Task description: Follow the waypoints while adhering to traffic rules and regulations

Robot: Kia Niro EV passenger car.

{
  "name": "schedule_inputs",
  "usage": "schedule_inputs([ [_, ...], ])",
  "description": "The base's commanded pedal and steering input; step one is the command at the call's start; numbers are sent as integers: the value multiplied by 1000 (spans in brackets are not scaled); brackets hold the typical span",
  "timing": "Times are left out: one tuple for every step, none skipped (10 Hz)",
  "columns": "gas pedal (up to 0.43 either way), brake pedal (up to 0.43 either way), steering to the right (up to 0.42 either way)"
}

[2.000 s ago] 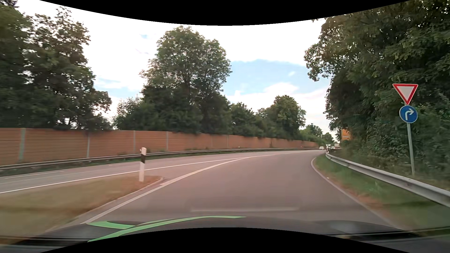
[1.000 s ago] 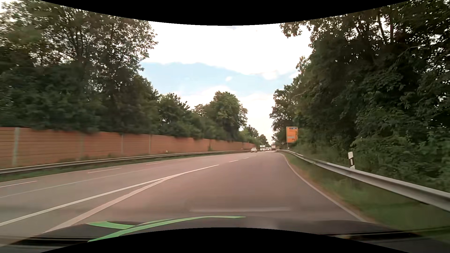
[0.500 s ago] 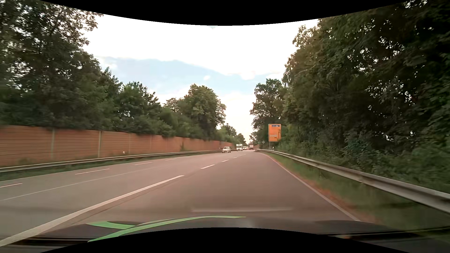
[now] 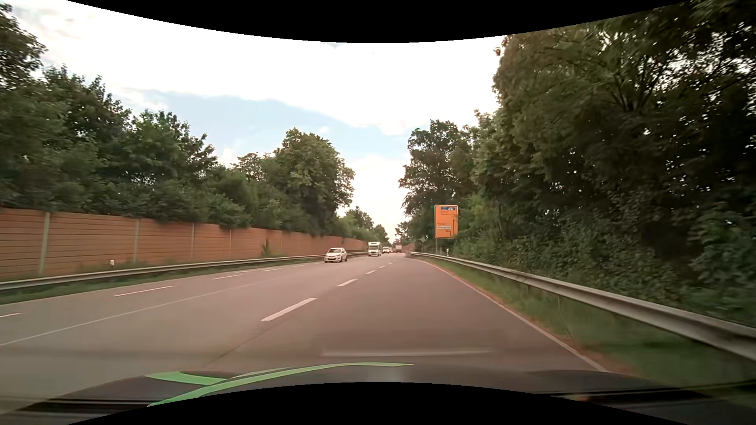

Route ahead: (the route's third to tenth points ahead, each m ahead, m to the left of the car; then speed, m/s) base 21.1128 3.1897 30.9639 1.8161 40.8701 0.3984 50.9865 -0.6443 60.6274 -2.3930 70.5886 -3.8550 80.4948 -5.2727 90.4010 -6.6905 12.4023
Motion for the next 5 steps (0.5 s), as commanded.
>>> schedule_inputs([
  [240,0,24],
  [248,0,20],
  [260,0,15],
  [260,0,14],
  [260,0,12],
])
